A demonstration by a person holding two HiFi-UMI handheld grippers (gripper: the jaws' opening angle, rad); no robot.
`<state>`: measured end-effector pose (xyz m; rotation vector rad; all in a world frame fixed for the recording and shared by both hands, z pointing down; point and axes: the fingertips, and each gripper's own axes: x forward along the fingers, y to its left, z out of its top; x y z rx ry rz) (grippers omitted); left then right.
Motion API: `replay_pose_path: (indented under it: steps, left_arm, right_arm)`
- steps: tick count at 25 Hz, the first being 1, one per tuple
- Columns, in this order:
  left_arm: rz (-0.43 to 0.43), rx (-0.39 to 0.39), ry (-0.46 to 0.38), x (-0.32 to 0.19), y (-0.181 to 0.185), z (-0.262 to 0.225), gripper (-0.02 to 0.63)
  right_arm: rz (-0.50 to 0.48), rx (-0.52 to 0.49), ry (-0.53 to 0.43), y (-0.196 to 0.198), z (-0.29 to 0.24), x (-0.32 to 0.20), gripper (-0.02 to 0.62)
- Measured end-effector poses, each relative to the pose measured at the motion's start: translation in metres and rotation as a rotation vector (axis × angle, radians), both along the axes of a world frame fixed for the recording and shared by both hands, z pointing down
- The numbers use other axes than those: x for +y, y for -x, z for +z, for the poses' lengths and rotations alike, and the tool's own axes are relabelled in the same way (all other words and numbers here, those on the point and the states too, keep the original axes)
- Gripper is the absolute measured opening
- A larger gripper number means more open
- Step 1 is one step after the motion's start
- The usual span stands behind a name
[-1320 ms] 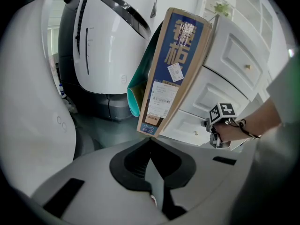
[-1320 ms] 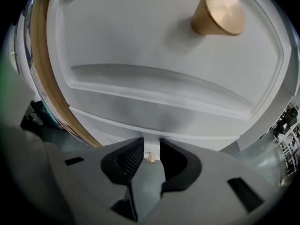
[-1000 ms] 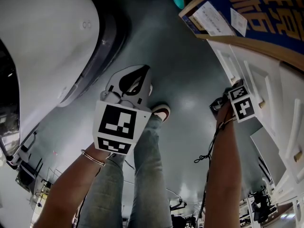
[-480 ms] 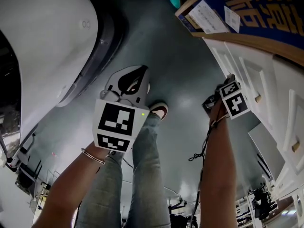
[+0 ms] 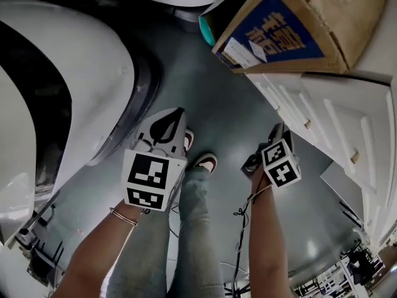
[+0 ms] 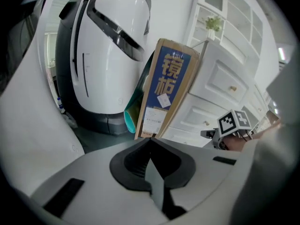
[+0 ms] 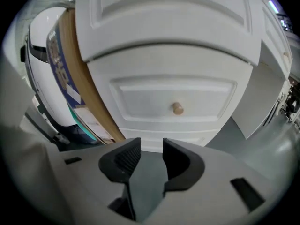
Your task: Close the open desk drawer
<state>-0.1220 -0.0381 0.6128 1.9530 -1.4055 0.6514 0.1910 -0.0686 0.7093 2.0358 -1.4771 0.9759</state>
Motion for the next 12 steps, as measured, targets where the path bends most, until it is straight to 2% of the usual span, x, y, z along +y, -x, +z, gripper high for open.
replay_pose_path:
  steps: [5, 8, 12]
  left_arm:
    - [0.017, 0.045, -0.056, -0.007, -0.012, -0.071, 0.012]
    - [0.037, 0.104, -0.088, -0.008, -0.03, -0.126, 0.012]
    - [0.112, 0.119, -0.163, -0.003, -0.064, -0.22, 0.012]
  right_arm:
    - [-0.094, -0.014, -0.101, 0.024, -0.098, 0.028, 0.119]
    - [-0.096, -0.041, -0.187, 0.03, -0.182, 0.042, 0.104]
    - [-0.08, -0.055, -0.338, 0.022, -0.31, 0.063, 0.081]
